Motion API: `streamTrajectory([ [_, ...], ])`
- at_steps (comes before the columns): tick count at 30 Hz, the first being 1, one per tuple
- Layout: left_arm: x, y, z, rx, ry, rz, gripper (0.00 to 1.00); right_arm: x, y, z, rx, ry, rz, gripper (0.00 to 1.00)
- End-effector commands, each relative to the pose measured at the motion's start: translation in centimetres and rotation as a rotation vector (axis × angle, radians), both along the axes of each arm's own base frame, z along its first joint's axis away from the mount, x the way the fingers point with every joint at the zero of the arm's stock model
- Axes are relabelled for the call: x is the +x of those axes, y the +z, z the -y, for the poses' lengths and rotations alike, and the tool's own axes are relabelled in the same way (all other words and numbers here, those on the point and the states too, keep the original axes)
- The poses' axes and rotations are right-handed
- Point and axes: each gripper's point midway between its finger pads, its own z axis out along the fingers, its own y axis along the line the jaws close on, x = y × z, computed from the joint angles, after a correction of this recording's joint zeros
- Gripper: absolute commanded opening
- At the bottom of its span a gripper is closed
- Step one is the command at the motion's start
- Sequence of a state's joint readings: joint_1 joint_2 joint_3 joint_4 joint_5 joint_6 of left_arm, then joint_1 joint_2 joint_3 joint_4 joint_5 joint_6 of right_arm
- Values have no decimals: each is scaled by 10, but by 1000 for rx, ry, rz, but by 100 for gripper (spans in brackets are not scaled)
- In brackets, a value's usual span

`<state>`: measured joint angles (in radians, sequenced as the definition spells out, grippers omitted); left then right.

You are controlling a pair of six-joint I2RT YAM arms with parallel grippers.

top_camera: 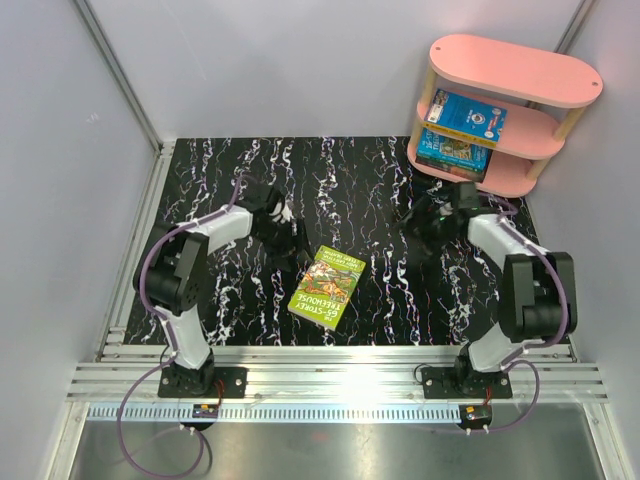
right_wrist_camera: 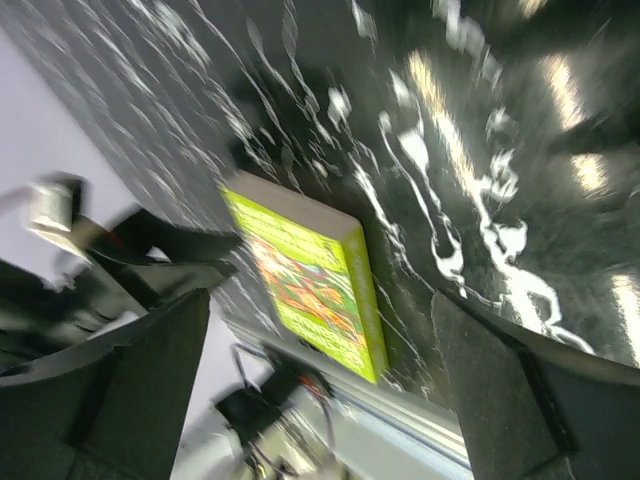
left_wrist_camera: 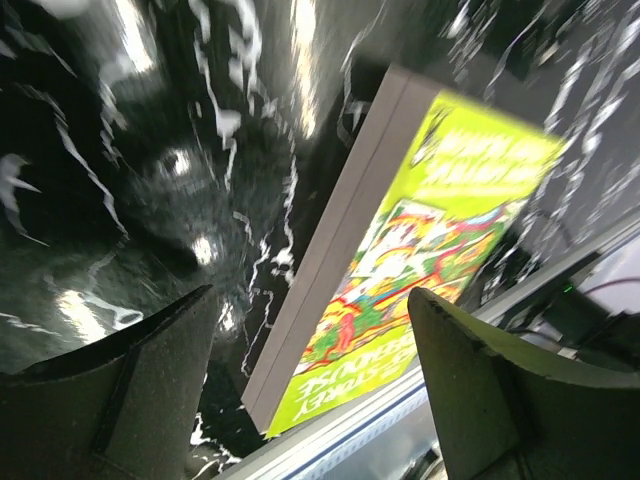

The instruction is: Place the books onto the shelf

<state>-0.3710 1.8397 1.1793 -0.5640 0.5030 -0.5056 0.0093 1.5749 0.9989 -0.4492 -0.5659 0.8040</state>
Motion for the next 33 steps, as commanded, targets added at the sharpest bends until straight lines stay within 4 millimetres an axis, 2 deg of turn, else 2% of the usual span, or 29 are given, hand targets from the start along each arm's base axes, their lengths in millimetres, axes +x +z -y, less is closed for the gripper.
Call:
streamTrajectory([
  [1, -14, -2, 5, 6, -60, 30, 79, -45, -38, -41, -52, 198, -112, 100],
  [3, -27, -11, 7, 2, -77, 1, 79, -50, -46, -57, -44, 226, -110, 100],
  [4, -28, -13, 8, -4, -80, 0, 79, -61, -53, -68, -38, 258, -127, 100],
  [6, -37, -18, 12, -13, -96, -16, 79, -64, -62, -77, -11, 263, -137, 100],
  [8, -40, -21, 17, -23, -112, -21, 79, -78, -75, -85, 12, 283, -175, 100],
  [11, -49, -23, 29, -45, -153, -34, 79, -85, -88, -98, 39, 305, -182, 100],
  [13, -53, -19, 39, -67, -188, -27, 79, -82, -93, -106, 53, 313, -170, 100],
  [14, -54, -17, 42, -78, -197, -20, 79, -87, -102, -111, 59, 328, -195, 100],
  [18, -54, -3, 51, -119, -204, 8, 77, -90, -117, -126, 71, 349, -221, 100],
  [19, -50, 2, 53, -130, -204, 23, 76, -91, -120, -127, 71, 349, -228, 100],
  [20, -49, 12, 55, -148, -207, 47, 70, -93, -123, -127, 70, 348, -239, 100],
  [24, -41, 40, 68, -239, -219, 109, 65, -103, -127, -127, 81, 330, -253, 100],
  [26, -40, 48, 71, -272, -212, 119, 61, -105, -127, -126, 83, 325, -254, 100],
  [27, -38, 54, 76, -306, -218, 140, 57, -107, -127, -126, 82, 324, -259, 100],
  [30, -39, 64, 84, -380, -217, 150, 50, -108, -126, -125, 76, 323, -261, 100],
  [33, -40, 63, 86, -394, -208, 131, 48, -110, -126, -123, 69, 324, -265, 100],
])
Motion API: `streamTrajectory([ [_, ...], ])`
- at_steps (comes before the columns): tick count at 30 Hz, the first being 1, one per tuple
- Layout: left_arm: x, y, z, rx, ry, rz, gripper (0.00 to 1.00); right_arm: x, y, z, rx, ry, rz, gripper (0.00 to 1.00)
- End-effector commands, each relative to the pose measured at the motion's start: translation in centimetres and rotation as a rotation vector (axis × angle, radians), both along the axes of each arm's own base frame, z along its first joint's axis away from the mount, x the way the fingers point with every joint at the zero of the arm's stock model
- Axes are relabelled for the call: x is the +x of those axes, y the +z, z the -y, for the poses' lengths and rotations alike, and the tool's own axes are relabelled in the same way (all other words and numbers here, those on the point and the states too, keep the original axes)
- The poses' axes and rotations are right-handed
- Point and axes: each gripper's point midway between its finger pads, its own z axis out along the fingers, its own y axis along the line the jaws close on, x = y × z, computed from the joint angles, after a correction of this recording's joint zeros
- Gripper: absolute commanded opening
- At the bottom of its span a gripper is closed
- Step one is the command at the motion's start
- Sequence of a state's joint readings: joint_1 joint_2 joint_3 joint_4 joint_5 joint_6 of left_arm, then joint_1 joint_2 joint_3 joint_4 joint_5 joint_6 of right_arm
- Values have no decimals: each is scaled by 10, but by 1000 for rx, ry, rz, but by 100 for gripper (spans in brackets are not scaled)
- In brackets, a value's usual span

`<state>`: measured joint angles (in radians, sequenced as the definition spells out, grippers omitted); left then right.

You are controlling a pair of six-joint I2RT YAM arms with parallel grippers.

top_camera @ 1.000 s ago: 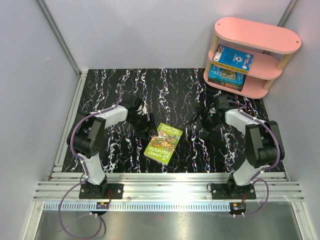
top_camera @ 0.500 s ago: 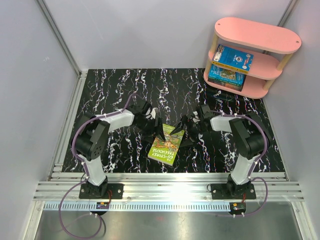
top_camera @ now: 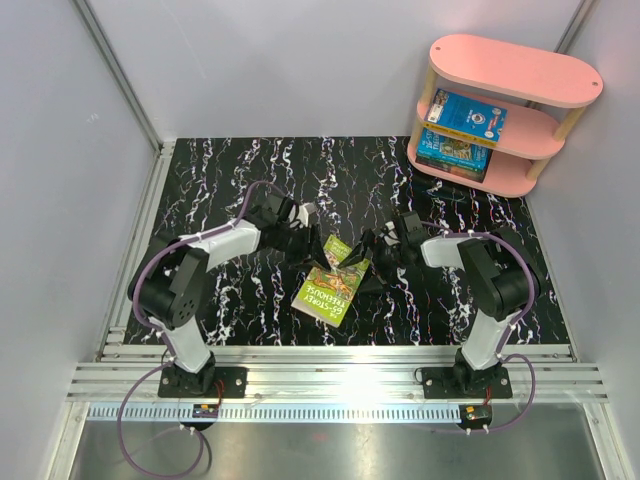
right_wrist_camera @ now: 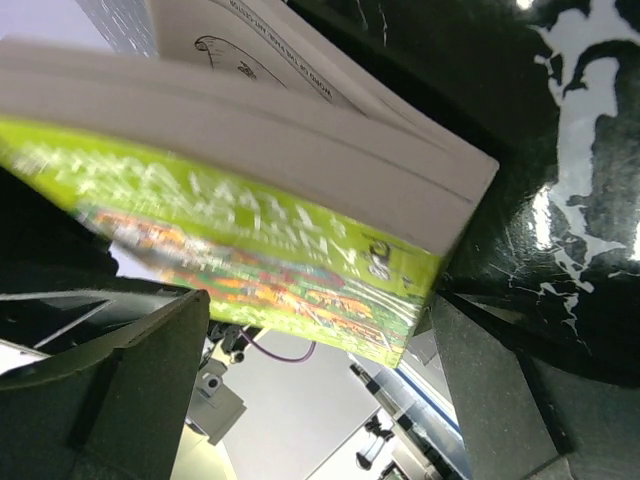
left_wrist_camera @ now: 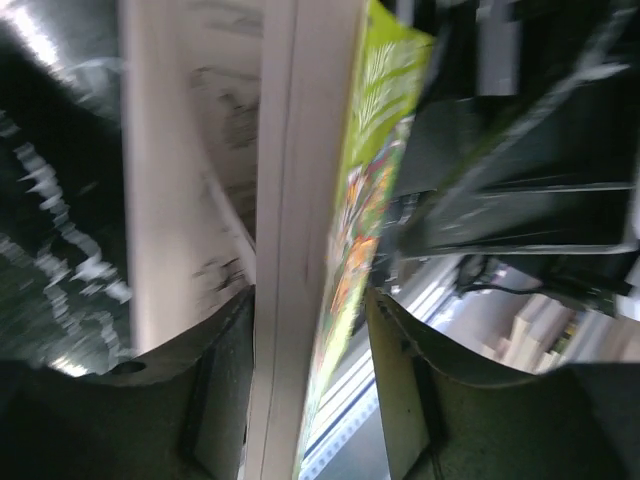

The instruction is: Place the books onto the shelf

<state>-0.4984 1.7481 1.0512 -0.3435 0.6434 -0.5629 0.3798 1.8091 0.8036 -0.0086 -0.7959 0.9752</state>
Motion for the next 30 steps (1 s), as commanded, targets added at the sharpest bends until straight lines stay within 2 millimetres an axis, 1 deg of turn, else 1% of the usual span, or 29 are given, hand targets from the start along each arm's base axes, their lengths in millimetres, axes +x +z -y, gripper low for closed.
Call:
streamTrajectory([
  [1, -4, 34, 29, -188, -76, 37, 45, -27, -60, 18, -197, -23, -91, 100],
  [5, -10, 15, 27, -174, -88, -6, 33, -29, -61, 19, -200, -19, -107, 100],
  [7, -12, 9, 27, -176, -93, -22, 29, -27, -56, 17, -196, -15, -89, 100],
  [8, -12, 5, 27, -169, -94, -32, 25, -25, -54, 17, -195, -16, -81, 100],
  [10, -12, 2, 27, -164, -100, -34, 14, -24, -49, 17, -193, -11, -65, 100],
  [11, -10, 5, 29, -168, -105, -25, 5, -22, -46, 17, -190, -11, -54, 100],
  [12, -8, 6, 29, -169, -102, -24, 0, -24, -45, 17, -191, -5, -49, 100],
  [14, -3, 14, 33, -190, -104, -11, 0, -23, -39, 17, -188, 0, -29, 100],
  [16, 1, 24, 39, -233, -97, -12, 0, -25, -37, 21, -205, 9, -15, 100],
  [19, 13, 39, 42, -301, -60, -12, 0, -30, -38, 26, -231, 13, -8, 100],
  [20, 19, 43, 41, -320, -43, -16, 0, -30, -38, 27, -232, 13, -3, 100],
  [22, 26, 56, 41, -378, -21, -16, 0, -32, -38, 28, -234, 13, -3, 100],
  [23, 32, 60, 38, -399, -6, -16, 0, -31, -37, 28, -234, 13, 3, 100],
  [24, 35, 68, 39, -438, 1, -22, 0, -32, -38, 29, -237, 13, 3, 100],
  [26, 43, 74, 33, -476, 32, -30, 0, -31, -36, 29, -239, 13, 16, 100],
  [27, 47, 85, 33, -526, 42, -32, 0, -30, -35, 29, -238, 14, 20, 100],
  [28, 48, 83, 30, -541, 56, -46, 0, -29, -33, 29, -235, 13, 26, 100],
  [29, 55, 90, 28, -581, 60, -7, 0, -27, -31, 28, -231, 13, 36, 100],
  [30, 54, 95, 26, -609, 74, -50, 0, -25, -29, 27, -226, 12, 44, 100],
])
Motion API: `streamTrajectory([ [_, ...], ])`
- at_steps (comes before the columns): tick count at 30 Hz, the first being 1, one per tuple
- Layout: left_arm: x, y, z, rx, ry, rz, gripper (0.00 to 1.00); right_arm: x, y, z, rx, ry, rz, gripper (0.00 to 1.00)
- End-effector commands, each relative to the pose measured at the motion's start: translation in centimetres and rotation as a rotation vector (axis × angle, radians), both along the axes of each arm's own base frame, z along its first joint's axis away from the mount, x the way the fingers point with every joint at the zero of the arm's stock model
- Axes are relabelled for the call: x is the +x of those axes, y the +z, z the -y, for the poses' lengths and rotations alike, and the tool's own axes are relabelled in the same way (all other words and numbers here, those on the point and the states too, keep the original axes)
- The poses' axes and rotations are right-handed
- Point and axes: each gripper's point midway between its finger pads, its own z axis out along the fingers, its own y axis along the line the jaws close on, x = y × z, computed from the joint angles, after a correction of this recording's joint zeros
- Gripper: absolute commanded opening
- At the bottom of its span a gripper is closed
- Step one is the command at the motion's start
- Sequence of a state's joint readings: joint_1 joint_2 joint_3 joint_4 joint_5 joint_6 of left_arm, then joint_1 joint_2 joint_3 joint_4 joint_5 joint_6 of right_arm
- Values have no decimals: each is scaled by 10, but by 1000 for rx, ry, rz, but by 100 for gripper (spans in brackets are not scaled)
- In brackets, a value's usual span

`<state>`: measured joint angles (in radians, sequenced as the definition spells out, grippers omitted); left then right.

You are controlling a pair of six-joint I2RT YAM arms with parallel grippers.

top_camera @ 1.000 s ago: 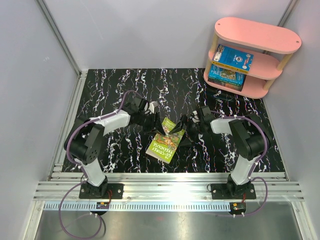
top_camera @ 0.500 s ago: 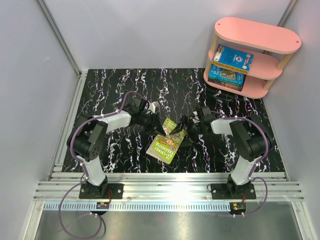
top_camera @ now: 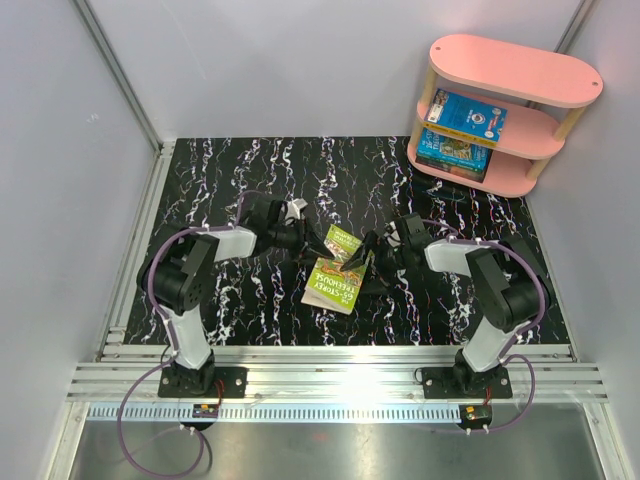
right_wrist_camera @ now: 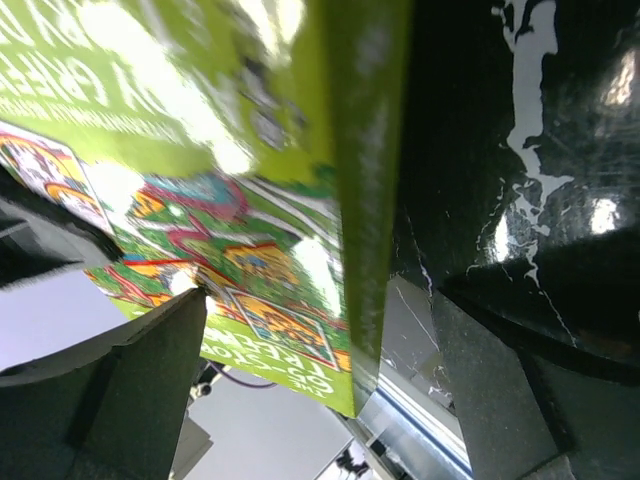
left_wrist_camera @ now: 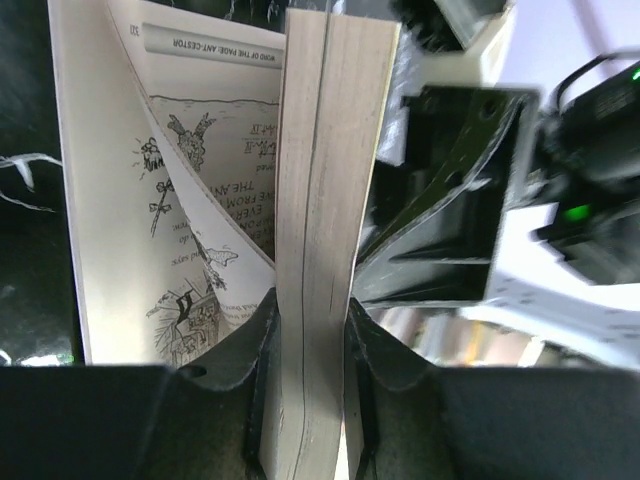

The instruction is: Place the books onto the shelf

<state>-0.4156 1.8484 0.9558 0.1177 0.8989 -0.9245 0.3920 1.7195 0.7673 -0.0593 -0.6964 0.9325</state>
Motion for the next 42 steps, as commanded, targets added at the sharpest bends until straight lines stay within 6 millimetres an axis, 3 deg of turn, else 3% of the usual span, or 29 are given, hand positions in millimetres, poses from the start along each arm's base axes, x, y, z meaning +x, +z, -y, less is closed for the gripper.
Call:
streamTrajectory([
  [1, 22, 77, 5, -294, -8, 101, 0, -20, -29, 16, -144, 22, -22, 100],
  [12, 19, 130, -5, -617, 14, 96, 0, -8, -17, 12, -117, 14, 38, 100],
  [20, 16, 129, -9, -656, -8, 87, 0, 2, -10, 6, -92, 4, 57, 100],
  [23, 16, 110, -5, -598, -12, 38, 0, 8, -2, 1, -64, -5, 79, 95],
  [25, 16, 99, -4, -569, -12, 46, 3, 13, 5, -1, -48, -11, 103, 85],
  [26, 14, 90, -2, -545, -12, 8, 5, 17, 10, -4, -35, -16, 115, 56],
  [28, 6, 81, 4, -512, -53, 28, 8, 20, 15, -5, -25, -20, 127, 35],
  [29, 5, 71, 6, -478, -53, -24, 9, 21, 17, -6, -18, -24, 129, 15],
  [31, 2, 61, 6, -434, -65, 21, 10, 23, 19, -7, -19, -21, 128, 0],
  [32, 1, 44, 8, -364, -40, -78, 10, 25, 23, -8, -23, -14, 132, 0],
  [34, 2, 27, 7, -249, -75, 37, 10, 26, 28, -8, -25, -3, 141, 0],
  [35, -12, -9, -4, -52, -34, -146, 11, 26, 33, -7, -34, 4, 144, 0],
  [36, 4, -3, -2, 21, -119, 61, 12, 27, 36, -7, -39, 5, 153, 0],
  [38, -5, -20, -12, 167, -156, 18, 12, 30, 53, -7, -34, 7, 189, 0],
  [42, -1, -24, -14, 191, -136, 1, 35, 39, 83, -9, -23, -7, 247, 0],
])
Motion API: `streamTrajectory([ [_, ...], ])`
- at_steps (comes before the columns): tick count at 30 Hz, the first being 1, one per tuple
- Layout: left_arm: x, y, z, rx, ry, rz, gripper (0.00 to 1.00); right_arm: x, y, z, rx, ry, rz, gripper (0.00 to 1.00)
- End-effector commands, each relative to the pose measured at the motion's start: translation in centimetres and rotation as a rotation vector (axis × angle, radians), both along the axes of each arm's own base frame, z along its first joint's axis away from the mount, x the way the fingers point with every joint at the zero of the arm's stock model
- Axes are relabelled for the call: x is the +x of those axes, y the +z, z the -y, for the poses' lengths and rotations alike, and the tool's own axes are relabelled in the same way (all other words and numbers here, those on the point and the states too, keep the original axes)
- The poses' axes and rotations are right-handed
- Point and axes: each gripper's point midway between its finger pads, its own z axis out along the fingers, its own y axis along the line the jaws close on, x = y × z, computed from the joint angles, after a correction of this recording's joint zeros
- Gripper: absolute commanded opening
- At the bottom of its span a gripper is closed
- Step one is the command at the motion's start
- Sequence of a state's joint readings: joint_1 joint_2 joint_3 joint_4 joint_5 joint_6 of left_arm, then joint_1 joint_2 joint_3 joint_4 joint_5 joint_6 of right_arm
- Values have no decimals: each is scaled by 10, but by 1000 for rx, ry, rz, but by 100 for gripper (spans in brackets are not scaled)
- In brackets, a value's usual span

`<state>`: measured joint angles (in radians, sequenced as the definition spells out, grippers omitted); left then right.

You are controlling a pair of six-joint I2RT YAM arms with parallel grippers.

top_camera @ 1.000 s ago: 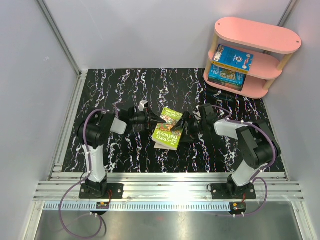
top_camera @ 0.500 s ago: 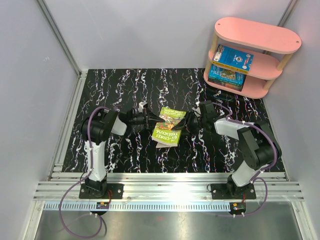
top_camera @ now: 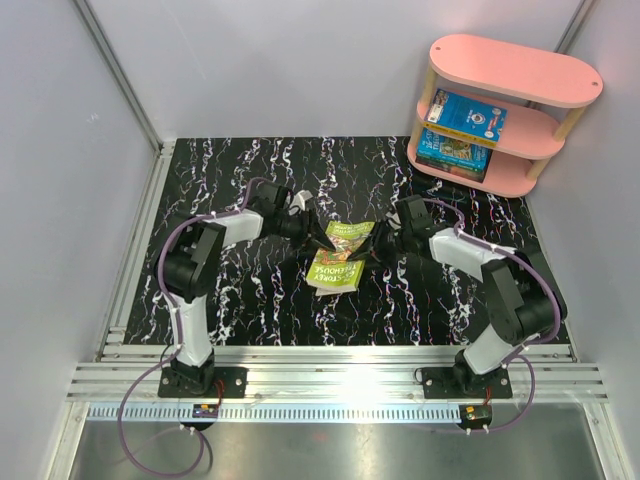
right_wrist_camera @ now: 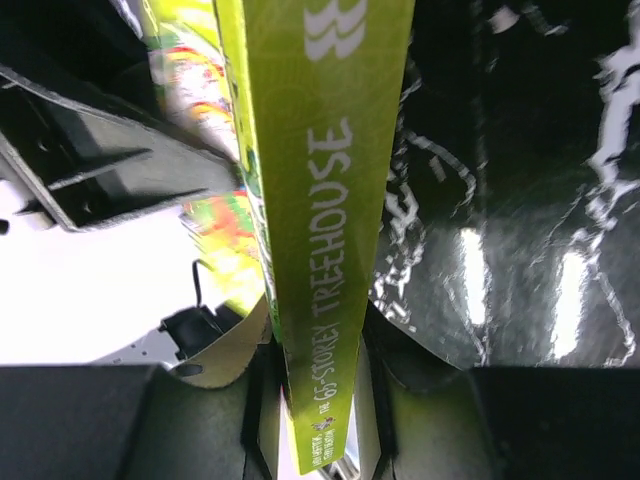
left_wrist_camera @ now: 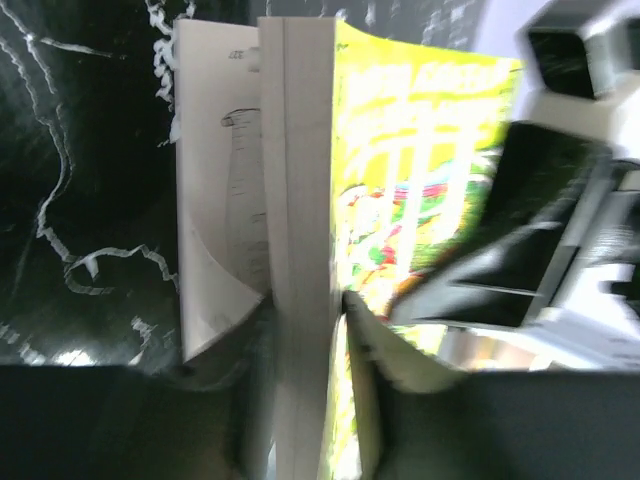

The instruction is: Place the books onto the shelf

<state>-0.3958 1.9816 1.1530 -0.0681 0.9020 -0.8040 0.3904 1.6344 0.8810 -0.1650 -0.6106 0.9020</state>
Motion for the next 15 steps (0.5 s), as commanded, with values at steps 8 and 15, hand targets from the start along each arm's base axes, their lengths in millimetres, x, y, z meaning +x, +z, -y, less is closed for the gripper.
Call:
streamTrajectory([
  [8, -21, -2, -36, 226, -47, 73, 58, 39, 93, 18, 6, -104, 212, 0],
  [15, -13, 13, -64, 283, 36, 129, 71, 54, 98, 60, 17, -216, 217, 0],
])
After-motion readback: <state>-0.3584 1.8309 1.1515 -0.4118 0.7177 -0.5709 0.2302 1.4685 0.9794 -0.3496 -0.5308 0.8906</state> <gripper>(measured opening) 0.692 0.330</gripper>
